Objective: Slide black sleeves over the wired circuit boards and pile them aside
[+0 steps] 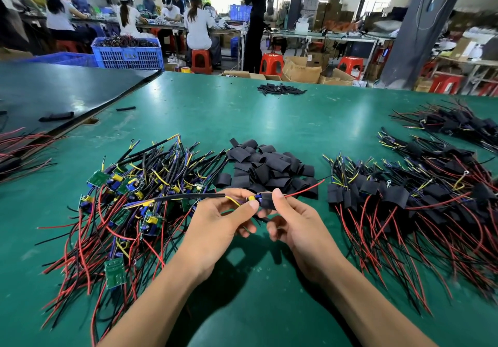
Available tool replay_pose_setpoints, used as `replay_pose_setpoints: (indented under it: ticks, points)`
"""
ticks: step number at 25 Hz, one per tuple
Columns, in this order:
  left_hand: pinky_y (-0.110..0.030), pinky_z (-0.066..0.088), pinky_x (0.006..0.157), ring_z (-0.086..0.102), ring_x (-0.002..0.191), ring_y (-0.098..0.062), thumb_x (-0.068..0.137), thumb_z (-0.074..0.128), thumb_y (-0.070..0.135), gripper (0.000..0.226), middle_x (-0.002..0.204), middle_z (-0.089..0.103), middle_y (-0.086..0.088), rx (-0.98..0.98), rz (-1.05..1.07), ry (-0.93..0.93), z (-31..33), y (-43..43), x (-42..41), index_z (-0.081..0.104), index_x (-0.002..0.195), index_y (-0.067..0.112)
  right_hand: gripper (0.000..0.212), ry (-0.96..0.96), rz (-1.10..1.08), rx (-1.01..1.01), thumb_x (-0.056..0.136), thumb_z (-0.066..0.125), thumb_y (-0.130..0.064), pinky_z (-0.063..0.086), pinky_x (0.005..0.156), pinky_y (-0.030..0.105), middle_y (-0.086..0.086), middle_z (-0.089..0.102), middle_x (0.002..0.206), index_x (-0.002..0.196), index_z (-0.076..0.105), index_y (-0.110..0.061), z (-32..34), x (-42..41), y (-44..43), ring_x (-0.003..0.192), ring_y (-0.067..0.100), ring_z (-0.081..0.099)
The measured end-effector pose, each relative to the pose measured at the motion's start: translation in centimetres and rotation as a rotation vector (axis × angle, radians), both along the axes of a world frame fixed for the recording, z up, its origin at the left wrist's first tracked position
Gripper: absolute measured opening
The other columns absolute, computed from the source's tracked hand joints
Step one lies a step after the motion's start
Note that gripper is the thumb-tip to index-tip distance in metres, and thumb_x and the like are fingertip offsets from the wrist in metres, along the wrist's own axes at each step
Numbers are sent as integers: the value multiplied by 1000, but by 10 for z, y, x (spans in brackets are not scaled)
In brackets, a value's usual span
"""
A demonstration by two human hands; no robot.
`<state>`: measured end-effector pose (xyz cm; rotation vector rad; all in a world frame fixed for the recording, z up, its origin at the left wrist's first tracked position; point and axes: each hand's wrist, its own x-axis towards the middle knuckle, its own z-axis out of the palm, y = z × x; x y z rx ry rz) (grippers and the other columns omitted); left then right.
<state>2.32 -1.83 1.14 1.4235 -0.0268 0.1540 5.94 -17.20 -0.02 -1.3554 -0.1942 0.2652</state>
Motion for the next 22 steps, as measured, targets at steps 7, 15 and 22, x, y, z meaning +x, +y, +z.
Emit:
replay_pose_setpoints:
  ticks: [7, 15, 22]
  points:
    - [-25, 50, 59, 61, 61, -20, 88, 70, 9, 11, 80, 73, -8, -31, 49, 0, 1, -4, -1, 77, 96, 14, 27, -23, -24, -68, 97, 55, -38, 43, 51, 21, -1, 73, 81, 103, 74, -21, 4, -2, 3, 51, 12, 53]
    - [-28, 49, 60, 63, 61, -21, 86, 72, 10, 16, 83, 69, -10, -179, 155, 147, 1, -4, 3, 71, 101, 6, 19, -13, -126, 18, 100, 58, -26, 47, 55, 21, 0, 68, 72, 112, 71, -21, 2, 0, 3, 55, 14, 60]
    - [-21, 48, 52, 58, 54, -15, 84, 72, 10, 13, 78, 69, -7, -257, 131, 196, 1, -4, 2, 74, 96, 5, 18, -32, -128, 89, 99, 58, -26, 49, 57, 21, 5, 74, 88, 102, 75, -23, 4, -1, 3, 57, 16, 62]
